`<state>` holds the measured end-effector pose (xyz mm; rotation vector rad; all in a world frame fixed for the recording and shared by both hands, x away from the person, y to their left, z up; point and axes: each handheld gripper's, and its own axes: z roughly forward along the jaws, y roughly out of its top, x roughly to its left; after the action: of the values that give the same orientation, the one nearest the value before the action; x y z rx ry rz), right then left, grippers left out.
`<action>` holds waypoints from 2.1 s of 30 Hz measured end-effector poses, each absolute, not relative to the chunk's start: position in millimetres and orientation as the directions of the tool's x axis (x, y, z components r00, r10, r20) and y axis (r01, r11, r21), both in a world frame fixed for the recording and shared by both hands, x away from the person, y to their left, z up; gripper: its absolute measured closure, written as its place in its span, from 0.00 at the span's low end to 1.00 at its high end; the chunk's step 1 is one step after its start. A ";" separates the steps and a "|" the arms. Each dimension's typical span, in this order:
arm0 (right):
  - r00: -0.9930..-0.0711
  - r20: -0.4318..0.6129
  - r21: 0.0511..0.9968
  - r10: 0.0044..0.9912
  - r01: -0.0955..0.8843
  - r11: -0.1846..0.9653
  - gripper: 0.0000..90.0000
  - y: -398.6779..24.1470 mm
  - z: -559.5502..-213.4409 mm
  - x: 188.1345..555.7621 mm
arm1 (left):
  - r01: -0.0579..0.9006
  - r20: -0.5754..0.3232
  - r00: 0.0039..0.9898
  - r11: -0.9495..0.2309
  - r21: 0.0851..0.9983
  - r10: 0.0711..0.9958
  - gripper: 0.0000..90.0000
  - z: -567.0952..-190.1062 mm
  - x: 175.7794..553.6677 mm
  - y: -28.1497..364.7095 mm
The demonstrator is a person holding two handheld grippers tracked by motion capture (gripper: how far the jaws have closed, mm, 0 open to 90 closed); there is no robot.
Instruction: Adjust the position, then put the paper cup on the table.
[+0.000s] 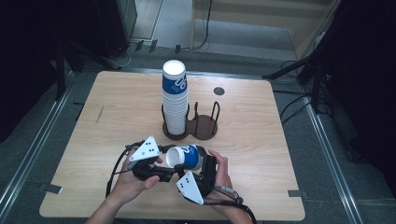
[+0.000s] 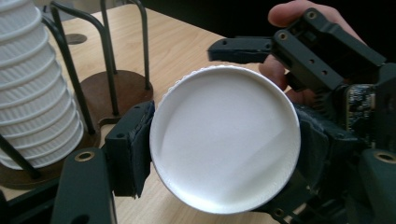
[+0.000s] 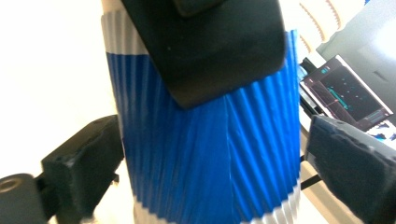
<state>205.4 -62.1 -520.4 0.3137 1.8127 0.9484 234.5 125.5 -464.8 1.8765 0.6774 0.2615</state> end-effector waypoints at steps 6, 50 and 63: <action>-0.460 -0.649 0.743 0.606 -0.211 0.635 0.01 -63.6 -517.4 204.2 | 0.332 -0.138 0.787 -0.224 0.916 0.602 0.33 -463.8 236.2 132.5; -0.518 -0.114 0.967 0.848 0.139 0.215 0.02 -92.5 -482.3 213.3 | 0.208 -0.058 0.649 -0.104 0.973 0.758 0.33 -460.1 234.8 146.1; -0.452 0.135 0.959 0.882 0.282 -0.002 0.02 -98.5 -471.3 218.0 | 0.193 -0.078 0.636 -0.061 0.979 0.768 0.33 -461.0 234.4 144.8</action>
<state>218.0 -98.5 -471.3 1.2023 1.7525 1.4775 234.4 144.8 -461.0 1.5981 0.8152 0.5673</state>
